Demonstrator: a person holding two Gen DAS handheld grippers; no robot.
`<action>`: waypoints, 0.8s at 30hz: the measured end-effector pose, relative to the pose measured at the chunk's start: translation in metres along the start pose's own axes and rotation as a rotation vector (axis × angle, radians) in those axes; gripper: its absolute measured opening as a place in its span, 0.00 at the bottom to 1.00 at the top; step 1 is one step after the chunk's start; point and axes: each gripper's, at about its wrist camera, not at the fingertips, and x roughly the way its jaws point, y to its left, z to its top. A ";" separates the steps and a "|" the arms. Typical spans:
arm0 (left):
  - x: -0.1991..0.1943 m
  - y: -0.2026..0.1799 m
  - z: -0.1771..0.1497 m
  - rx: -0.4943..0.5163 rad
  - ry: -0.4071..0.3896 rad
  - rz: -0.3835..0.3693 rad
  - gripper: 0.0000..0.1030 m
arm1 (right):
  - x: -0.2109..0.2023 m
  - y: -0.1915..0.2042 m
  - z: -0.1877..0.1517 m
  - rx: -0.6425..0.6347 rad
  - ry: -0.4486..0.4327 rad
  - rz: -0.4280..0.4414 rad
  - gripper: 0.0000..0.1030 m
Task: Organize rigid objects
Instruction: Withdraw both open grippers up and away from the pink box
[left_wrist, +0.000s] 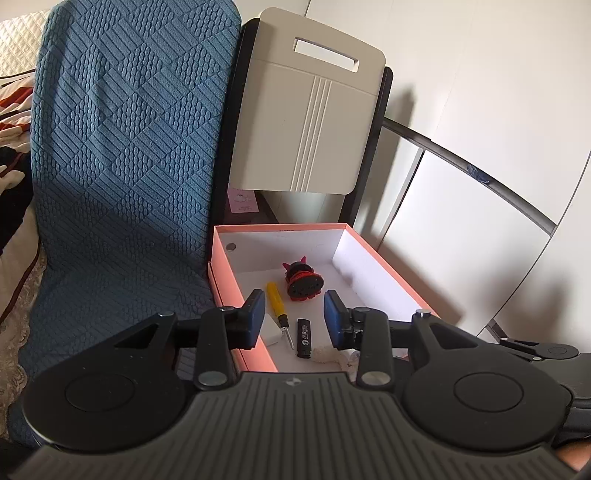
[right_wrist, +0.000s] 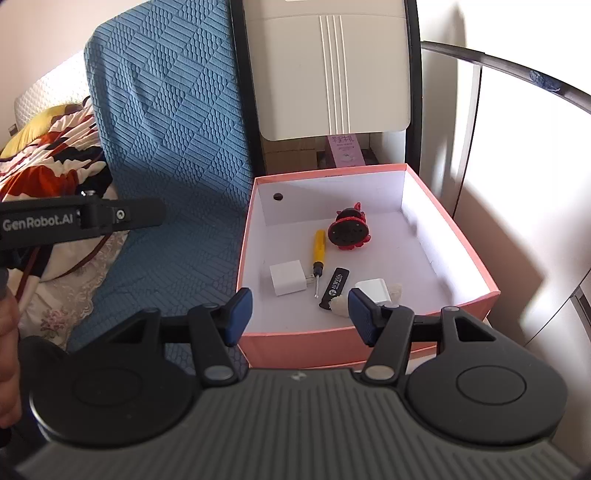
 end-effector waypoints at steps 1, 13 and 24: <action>-0.001 0.000 -0.001 0.003 0.000 -0.001 0.40 | -0.001 0.001 0.000 0.003 0.002 -0.004 0.58; 0.005 -0.013 -0.011 0.059 0.033 0.021 0.45 | -0.009 -0.011 -0.015 0.041 0.014 -0.017 0.58; 0.007 -0.017 -0.012 0.074 0.037 0.040 0.57 | -0.012 -0.018 -0.011 0.035 -0.002 -0.048 0.58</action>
